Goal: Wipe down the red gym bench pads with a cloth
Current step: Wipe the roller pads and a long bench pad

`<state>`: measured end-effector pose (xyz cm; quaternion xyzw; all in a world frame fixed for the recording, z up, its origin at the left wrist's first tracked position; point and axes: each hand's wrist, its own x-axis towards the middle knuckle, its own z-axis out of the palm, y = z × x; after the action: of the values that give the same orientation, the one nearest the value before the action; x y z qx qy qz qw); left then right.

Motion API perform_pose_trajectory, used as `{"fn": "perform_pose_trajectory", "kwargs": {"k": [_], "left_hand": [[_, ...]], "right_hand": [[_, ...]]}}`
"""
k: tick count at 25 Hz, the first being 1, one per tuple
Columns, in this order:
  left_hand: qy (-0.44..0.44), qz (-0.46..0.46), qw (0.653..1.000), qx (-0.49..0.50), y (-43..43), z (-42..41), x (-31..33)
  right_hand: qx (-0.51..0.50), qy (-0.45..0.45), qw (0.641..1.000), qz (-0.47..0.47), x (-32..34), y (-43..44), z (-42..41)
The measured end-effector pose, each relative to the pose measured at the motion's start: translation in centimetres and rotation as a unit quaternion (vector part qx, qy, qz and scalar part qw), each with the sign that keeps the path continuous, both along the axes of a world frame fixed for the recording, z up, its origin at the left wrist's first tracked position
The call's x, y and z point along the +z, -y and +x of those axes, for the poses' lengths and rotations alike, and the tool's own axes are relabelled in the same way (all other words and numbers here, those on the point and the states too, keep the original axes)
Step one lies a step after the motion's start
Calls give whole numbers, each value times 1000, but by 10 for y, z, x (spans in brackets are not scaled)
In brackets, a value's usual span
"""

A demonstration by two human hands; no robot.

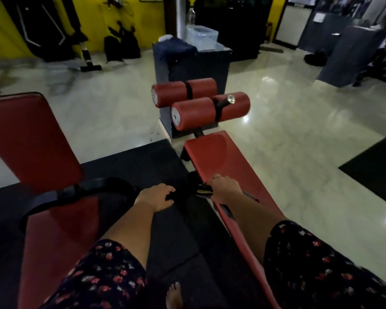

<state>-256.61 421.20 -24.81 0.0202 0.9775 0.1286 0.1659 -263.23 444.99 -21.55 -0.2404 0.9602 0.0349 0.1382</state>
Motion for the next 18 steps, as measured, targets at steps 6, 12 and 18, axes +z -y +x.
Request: {"fn": "perform_pose_trajectory", "kwargs": {"k": [6, 12, 18], "left_hand": [[-3, -22, 998, 51, 107, -92, 13], [-12, -11, 994, 105, 181, -157, 15], [15, -56, 981, 186, 264, -218, 19]], "right_hand": [[49, 4, 998, -45, 20, 124, -108], [84, 18, 994, -65, 13, 214, -189], [132, 29, 989, -63, 5, 307, -278]]}}
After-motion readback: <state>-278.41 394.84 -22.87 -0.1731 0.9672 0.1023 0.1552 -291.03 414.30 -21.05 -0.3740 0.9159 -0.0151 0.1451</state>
